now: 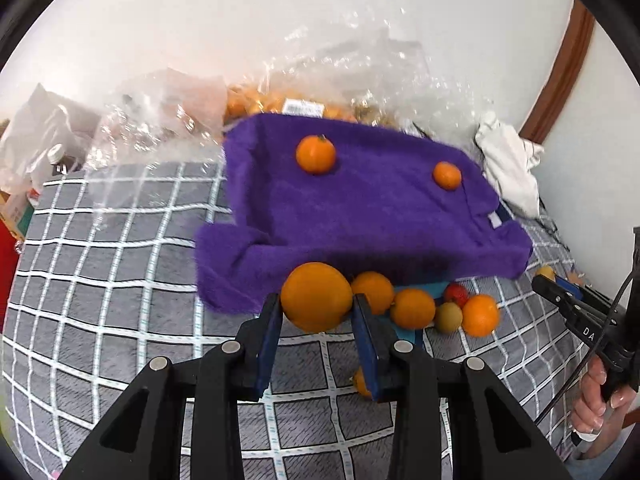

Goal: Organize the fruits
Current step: 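Grasp a yellow-green fruit with the right tool while the left tool grasps an orange, then lift both held fruits and carry them over the purple towel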

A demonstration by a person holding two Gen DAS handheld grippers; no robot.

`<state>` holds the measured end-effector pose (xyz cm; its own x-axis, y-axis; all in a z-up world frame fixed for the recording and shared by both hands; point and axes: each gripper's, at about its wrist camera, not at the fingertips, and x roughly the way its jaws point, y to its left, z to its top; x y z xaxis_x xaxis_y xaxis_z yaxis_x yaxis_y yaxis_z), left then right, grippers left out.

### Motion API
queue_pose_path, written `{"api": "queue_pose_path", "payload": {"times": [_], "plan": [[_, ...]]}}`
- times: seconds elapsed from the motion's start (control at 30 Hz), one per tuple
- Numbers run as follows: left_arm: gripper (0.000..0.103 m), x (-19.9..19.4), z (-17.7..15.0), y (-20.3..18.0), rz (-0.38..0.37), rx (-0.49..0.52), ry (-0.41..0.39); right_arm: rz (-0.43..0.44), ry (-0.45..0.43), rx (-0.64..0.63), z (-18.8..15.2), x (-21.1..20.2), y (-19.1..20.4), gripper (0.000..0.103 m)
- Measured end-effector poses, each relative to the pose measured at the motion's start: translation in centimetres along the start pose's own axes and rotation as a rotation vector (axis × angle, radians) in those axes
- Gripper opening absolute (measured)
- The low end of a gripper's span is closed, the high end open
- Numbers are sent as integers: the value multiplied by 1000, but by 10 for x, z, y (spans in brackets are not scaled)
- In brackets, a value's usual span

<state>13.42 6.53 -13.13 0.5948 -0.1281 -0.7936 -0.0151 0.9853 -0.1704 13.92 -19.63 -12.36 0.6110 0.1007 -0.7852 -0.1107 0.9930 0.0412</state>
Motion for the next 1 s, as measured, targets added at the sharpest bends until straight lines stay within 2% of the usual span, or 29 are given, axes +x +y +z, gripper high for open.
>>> {"api": "queue_pose_path", "payload": {"times": [0.43,0.6,1.0], "plan": [[33,-34,30,4,-4,-48,-66,-29,-85,35,26,-40,-10,26],[33,-41,43,-1,-1,-35,-95,-27,-126,27,39,-51,-11,26],[33,-38,77,-4,-6,-30,-133,-12,-177,-3,75,-49,-6,26]]}}
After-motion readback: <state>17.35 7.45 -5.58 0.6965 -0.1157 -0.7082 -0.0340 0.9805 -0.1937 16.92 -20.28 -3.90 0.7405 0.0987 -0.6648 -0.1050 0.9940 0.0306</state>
